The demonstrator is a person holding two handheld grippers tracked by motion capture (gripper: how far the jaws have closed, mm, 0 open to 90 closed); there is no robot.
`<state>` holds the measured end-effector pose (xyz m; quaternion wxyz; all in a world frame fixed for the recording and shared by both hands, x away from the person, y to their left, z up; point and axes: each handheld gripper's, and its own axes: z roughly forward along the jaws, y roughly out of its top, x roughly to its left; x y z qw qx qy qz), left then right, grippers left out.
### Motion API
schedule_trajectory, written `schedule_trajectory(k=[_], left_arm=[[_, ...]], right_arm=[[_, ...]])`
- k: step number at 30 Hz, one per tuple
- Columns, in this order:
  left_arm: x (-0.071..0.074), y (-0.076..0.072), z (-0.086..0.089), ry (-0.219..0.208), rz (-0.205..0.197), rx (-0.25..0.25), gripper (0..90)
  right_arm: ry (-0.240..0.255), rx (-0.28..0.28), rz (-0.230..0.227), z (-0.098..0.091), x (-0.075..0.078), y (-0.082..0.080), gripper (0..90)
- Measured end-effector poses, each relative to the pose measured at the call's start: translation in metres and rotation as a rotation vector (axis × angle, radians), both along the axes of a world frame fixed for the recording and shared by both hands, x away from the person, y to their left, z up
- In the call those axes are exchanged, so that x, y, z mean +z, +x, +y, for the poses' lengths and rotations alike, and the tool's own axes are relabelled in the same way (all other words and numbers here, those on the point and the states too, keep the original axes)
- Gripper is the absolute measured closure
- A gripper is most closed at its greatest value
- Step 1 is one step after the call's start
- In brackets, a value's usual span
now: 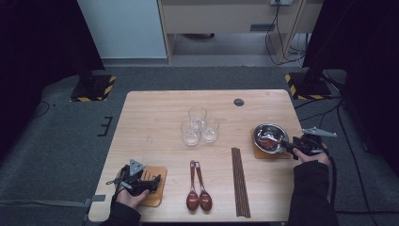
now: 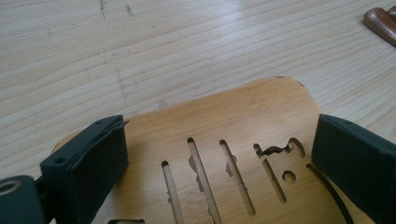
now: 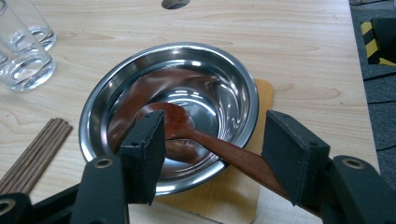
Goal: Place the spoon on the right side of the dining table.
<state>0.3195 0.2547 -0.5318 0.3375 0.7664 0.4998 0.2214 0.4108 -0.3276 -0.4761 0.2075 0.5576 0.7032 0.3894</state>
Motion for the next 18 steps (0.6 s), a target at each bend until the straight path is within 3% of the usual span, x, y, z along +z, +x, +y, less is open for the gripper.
schedule_trajectory(k=[18], left_arm=[[0.0,0.0,0.0,0.0,0.0,0.0,2.7]], right_arm=[[-0.001,0.032,0.003,0.006,0.002,-0.012,40.1]])
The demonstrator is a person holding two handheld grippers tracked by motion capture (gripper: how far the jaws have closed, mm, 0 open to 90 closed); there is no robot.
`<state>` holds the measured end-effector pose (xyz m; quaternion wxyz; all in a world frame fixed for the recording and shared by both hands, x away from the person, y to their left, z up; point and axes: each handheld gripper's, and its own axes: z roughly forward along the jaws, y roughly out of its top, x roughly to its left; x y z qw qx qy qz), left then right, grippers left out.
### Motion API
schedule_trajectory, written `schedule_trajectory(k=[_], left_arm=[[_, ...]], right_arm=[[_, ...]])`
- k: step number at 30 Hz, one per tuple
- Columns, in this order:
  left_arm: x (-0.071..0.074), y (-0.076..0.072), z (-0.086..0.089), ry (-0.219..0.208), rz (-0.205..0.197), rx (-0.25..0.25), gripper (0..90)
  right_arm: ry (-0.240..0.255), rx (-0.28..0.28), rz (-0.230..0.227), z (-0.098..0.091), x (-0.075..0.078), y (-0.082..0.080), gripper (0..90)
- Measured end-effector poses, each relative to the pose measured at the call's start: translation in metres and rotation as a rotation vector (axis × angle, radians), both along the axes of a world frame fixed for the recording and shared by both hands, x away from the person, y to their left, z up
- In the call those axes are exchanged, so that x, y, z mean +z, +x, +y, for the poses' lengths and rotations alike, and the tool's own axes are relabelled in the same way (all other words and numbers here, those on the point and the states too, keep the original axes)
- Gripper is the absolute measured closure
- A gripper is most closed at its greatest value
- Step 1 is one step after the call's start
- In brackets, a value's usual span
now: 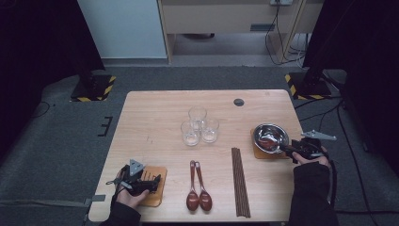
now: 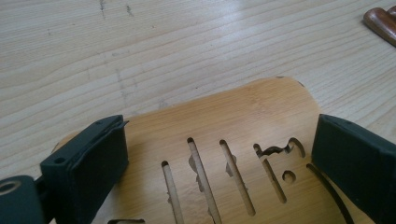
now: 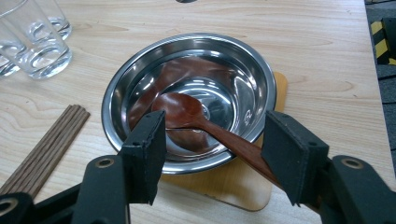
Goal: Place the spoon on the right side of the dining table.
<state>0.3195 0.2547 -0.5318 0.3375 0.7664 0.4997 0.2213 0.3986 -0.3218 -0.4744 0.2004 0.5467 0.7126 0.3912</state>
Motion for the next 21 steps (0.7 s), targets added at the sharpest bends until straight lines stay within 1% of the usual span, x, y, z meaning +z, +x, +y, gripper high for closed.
schedule_trajectory(k=[3,7,10,14,18,21], left_arm=[[0.0,0.0,0.0,0.0,0.0,0.0,2.7],[0.0,0.0,0.0,0.0,0.0,0.001,2.7],[0.0,0.0,0.0,0.0,0.0,0.001,2.7],[0.0,0.0,0.0,0.0,0.001,0.001,2.6],[0.0,0.0,0.0,0.0,0.001,0.0,2.6],[0.0,0.0,0.0,0.0,0.001,0.0,2.6]], right_arm=[[-0.003,0.005,-0.003,0.001,0.001,-0.002,40.1],[0.008,0.0,-0.002,0.0,0.001,-0.005,40.0],[0.011,0.003,-0.018,-0.002,0.003,-0.004,39.9],[0.0,0.005,-0.034,-0.005,0.004,0.0,38.6],[-0.006,0.006,-0.035,-0.009,0.002,0.002,38.2],[-0.014,0.006,-0.025,-0.012,0.0,0.003,38.1]])
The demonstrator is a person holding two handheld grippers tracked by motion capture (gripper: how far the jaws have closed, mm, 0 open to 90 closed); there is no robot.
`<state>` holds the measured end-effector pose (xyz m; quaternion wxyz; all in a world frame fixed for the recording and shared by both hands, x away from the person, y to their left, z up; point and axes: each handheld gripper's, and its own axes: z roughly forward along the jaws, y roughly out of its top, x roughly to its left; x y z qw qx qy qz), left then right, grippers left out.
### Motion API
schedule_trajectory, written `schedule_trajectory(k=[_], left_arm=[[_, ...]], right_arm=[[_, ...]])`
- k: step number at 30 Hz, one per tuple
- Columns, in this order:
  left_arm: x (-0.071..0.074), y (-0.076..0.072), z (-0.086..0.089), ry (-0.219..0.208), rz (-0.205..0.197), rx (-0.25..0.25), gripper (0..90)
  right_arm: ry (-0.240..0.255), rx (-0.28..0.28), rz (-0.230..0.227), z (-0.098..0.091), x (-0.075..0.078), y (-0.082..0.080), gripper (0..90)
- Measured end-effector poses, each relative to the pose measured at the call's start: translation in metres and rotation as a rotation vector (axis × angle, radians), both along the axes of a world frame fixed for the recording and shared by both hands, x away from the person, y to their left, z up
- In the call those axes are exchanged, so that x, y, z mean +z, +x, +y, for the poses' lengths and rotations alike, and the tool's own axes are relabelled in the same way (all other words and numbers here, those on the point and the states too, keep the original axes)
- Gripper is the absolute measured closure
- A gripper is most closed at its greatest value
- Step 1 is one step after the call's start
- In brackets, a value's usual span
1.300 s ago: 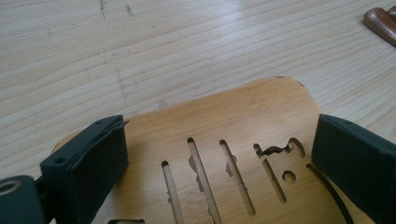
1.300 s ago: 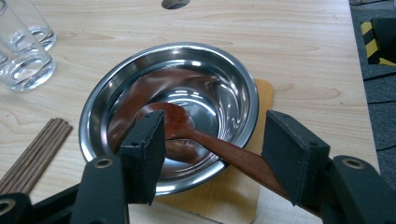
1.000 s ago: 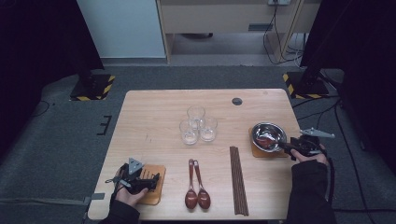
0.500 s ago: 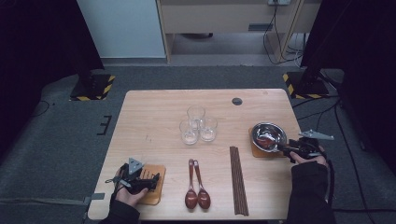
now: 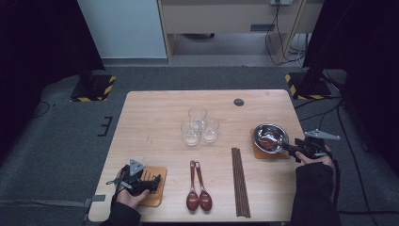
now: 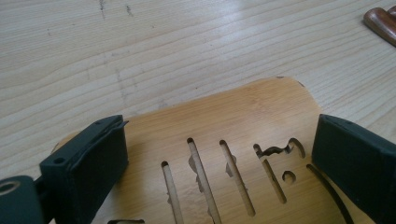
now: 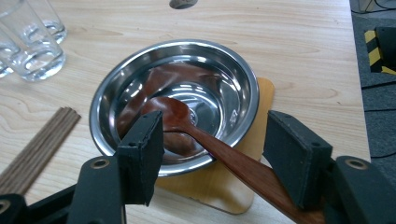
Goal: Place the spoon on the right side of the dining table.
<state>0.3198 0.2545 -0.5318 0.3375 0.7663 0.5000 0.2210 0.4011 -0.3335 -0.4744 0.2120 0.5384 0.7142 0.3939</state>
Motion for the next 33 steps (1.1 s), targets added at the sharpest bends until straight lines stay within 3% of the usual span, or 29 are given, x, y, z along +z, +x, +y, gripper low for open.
schedule_trajectory(k=[14,33], left_arm=[[0.0,0.0,0.0,-0.001,-0.002,0.0,2.5],[0.0,0.0,0.0,0.0,-0.001,0.0,2.5]], right_arm=[[0.007,0.026,0.029,0.008,-0.001,-0.005,39.0],[0.026,0.044,0.027,0.015,0.0,-0.023,40.0]])
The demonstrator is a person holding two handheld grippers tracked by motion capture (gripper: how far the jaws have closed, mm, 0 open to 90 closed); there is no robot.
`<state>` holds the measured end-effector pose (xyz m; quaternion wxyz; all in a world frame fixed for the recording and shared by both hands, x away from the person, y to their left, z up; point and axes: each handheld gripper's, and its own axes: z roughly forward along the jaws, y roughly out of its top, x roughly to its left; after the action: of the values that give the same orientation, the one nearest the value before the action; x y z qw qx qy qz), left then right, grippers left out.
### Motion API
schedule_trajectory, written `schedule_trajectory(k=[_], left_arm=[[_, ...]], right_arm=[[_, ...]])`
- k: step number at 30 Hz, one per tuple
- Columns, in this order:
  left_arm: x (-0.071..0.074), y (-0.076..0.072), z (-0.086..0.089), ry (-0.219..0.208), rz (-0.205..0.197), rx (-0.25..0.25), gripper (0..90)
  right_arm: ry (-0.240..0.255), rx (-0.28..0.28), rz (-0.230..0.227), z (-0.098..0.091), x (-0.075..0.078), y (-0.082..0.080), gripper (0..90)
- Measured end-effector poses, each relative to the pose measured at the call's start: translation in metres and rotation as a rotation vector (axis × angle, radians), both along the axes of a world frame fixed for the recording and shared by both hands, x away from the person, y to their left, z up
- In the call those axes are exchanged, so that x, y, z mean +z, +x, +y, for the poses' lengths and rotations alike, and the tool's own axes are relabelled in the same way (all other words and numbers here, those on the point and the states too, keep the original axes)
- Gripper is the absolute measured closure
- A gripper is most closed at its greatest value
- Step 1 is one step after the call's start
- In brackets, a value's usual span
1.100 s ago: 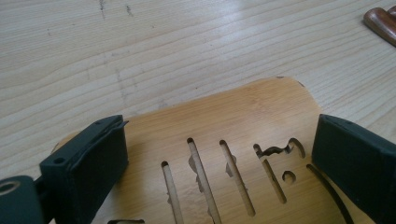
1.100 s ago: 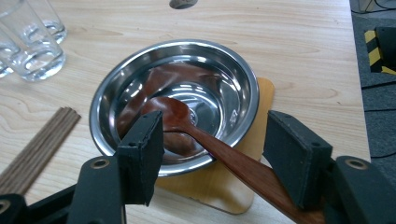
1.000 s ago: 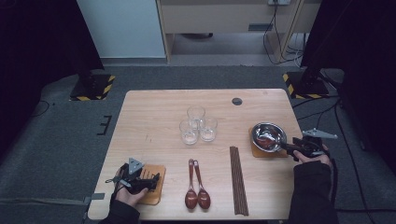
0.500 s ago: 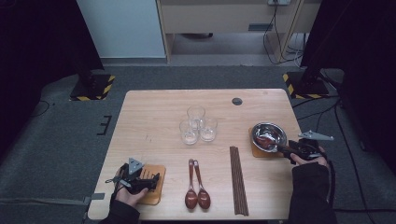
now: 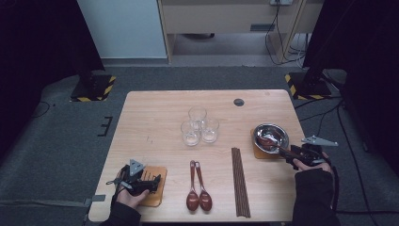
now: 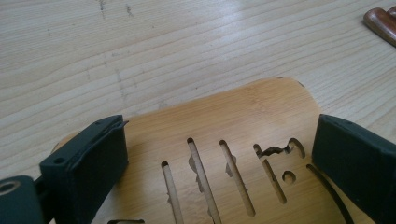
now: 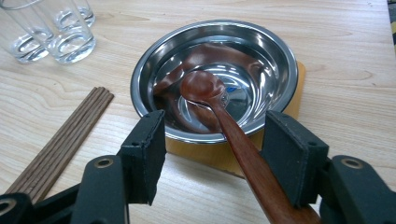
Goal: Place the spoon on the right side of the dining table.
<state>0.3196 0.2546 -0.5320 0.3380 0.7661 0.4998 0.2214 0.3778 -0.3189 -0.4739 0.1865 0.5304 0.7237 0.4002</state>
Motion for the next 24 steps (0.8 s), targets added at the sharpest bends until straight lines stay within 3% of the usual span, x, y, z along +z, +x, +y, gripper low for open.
schedule_trajectory(k=[24], left_arm=[[0.0,0.0,0.0,0.0,-0.002,0.001,2.5]], right_arm=[[0.026,0.045,0.007,0.02,0.003,-0.01,41.9]])
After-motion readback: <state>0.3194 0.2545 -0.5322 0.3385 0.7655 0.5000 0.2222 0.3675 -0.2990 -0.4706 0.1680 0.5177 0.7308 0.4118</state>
